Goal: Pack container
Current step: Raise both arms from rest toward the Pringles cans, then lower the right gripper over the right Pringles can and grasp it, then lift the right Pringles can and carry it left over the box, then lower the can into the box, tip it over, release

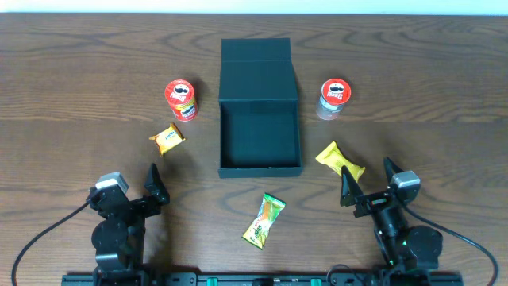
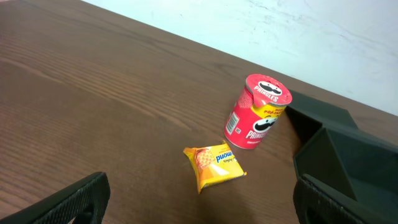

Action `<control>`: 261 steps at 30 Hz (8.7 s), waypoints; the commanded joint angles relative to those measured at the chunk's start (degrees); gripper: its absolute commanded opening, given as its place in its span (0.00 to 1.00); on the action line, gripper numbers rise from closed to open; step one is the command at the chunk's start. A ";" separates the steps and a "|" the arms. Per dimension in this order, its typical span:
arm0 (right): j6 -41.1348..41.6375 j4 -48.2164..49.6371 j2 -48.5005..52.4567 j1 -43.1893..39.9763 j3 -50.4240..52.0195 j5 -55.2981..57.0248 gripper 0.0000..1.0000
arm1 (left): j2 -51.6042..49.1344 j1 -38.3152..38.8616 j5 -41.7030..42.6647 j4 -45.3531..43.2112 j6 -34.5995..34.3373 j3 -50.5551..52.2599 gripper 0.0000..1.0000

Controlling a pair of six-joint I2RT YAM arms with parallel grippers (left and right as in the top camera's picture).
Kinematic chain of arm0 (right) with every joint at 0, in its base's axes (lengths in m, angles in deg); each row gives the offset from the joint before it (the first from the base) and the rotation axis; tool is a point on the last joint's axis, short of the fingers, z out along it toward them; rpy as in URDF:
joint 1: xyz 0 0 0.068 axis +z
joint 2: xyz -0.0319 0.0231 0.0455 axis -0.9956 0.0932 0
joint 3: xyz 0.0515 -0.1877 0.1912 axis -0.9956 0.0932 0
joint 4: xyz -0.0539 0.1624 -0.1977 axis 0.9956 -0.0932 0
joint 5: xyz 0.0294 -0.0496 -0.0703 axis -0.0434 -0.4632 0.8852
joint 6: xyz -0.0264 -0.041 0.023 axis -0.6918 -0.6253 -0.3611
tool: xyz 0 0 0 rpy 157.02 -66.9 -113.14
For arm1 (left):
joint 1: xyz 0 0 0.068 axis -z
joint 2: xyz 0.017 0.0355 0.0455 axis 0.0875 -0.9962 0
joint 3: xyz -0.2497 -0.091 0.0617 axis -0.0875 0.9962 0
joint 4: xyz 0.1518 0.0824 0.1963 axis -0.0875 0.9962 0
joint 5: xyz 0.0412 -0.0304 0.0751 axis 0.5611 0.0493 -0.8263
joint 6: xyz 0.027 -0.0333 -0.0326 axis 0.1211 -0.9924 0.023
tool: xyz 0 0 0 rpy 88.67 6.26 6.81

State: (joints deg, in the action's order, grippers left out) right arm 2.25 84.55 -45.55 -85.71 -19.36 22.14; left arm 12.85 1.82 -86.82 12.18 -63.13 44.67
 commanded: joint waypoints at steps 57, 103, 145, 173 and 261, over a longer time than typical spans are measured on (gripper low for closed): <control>-12.87 -51.15 69.26 -0.37 -91.36 5.38 0.99 | -62.97 0.24 13.94 34.62 17.73 -84.43 0.95; 25.97 -58.36 115.56 8.81 -108.67 17.00 0.95 | -108.32 10.75 -13.51 41.94 3.85 -101.66 0.96; 27.08 -60.24 122.07 11.65 -106.66 19.04 0.99 | -108.32 10.75 -13.44 42.14 3.82 -101.63 0.96; 22.12 -60.37 122.07 11.26 -104.39 2.82 0.71 | -108.32 10.75 -13.42 43.23 3.80 -101.63 0.95; 50.95 -9.57 122.07 18.58 -82.40 -61.24 0.02 | -108.32 10.75 -12.85 46.45 3.80 -101.63 0.96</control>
State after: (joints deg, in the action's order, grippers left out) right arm 52.72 74.80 76.06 -67.99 -101.68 -37.51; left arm -95.12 12.49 -99.25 58.47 -59.92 -55.41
